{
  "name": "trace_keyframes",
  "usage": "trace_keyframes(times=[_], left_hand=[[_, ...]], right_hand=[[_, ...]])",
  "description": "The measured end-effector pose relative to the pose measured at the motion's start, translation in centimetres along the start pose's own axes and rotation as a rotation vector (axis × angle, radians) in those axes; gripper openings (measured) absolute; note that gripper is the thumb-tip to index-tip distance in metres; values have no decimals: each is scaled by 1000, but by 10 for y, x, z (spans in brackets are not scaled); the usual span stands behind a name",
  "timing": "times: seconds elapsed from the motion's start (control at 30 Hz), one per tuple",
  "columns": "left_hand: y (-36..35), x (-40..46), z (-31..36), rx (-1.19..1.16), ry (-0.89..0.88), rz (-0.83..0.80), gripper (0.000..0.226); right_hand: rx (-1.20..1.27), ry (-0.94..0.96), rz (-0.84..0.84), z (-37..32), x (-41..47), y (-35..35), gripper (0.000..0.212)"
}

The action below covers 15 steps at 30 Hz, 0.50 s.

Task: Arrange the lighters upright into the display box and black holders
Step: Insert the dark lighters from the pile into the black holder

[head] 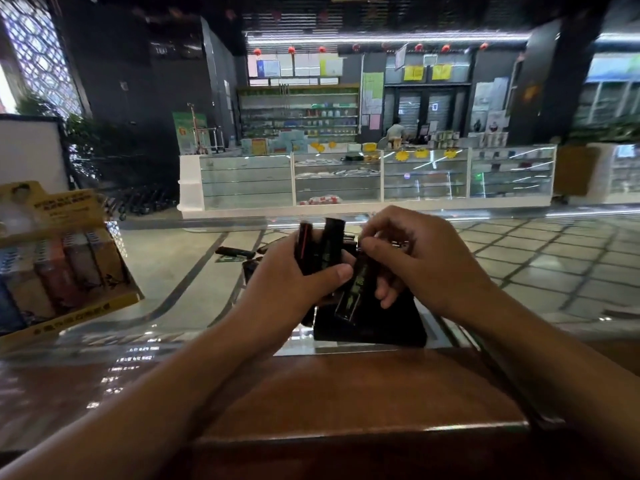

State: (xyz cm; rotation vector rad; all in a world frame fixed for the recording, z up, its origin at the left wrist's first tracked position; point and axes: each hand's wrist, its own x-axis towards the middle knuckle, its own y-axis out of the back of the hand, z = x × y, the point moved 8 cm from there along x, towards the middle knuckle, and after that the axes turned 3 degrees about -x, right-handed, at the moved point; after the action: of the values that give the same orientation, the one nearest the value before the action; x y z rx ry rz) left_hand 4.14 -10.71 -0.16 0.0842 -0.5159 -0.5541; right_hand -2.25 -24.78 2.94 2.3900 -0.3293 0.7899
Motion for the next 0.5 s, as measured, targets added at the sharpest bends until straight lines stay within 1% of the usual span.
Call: trace_keyframes(times=[0.07, 0.13, 0.27, 0.37, 0.5], left_hand=[[1, 0, -2, -36, 21, -17, 15], [2, -3, 0, -39, 12, -20, 17], [0, -8, 5, 152, -27, -27, 26], [2, -7, 3, 286, -41, 12, 33], [-1, -5, 5, 283, -61, 2, 32]], right_hand=[[41, 1, 78, 5, -1, 10, 4], [67, -7, 121, 10, -4, 15, 6], [26, 38, 165, 5, -11, 15, 9], [-21, 64, 179, 3, -10, 16, 8], [19, 70, 134, 2, -8, 13, 10]])
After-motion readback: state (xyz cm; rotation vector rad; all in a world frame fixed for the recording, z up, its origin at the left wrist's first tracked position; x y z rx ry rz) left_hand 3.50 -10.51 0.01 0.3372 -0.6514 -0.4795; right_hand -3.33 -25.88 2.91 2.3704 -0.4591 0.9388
